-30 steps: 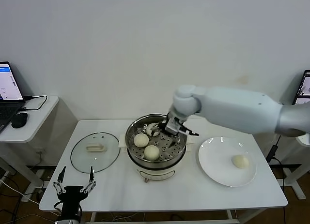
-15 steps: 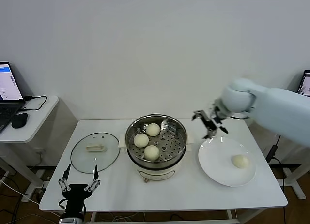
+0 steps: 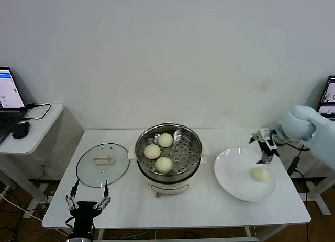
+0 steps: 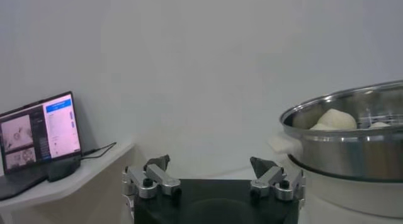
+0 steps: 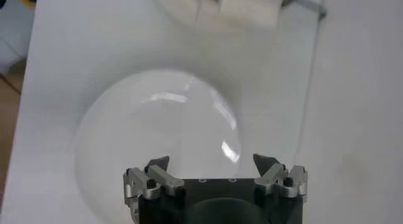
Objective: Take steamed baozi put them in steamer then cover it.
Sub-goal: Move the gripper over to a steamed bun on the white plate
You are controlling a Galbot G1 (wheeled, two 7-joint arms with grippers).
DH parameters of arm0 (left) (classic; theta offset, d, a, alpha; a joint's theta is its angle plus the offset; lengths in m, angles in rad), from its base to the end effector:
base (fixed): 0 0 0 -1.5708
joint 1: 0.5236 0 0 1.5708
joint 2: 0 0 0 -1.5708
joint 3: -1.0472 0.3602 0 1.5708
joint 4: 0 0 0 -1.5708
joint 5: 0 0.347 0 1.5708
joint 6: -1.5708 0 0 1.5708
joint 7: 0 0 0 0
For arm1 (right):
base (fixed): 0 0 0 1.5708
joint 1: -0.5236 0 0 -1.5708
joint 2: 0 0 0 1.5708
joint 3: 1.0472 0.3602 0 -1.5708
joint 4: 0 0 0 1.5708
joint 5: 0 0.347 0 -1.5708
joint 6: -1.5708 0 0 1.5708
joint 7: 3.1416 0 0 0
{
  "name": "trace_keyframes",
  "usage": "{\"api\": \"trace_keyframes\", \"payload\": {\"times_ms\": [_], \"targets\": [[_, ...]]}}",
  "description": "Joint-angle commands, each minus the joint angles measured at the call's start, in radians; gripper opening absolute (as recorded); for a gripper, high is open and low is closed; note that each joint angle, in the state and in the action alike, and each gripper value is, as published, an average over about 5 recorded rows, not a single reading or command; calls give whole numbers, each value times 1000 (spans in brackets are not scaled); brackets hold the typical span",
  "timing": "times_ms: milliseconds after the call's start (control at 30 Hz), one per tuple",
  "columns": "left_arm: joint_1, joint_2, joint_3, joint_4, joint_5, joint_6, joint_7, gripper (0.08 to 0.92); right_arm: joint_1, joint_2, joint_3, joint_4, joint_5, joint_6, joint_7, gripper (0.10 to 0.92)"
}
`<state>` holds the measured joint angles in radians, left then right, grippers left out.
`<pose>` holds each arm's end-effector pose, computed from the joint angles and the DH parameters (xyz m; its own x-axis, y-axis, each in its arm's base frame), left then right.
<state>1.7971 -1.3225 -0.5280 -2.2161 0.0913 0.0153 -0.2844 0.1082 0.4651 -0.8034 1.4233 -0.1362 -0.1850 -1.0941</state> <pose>0.1030 0.0384 -0.2962 -0.9900 -0.1314 0.0505 -0.1107 0.9484 0.2972 0.4746 -0.2181 -0.1188 -0.3121 -0.0354 0.9494 -0.9424 -0.1152 -0.3141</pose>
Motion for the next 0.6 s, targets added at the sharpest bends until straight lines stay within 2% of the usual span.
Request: {"api": "trace_keyframes", "payload": {"times_ms": [33,600], "targets": [[6,-1,-4,-3,1,1,0,823,-334,15,314,-178,-163,85,-22,823],[13,-6,-14,-1,8,3,3,823,-404,165,362,-293,-201,103,24,823]]}}
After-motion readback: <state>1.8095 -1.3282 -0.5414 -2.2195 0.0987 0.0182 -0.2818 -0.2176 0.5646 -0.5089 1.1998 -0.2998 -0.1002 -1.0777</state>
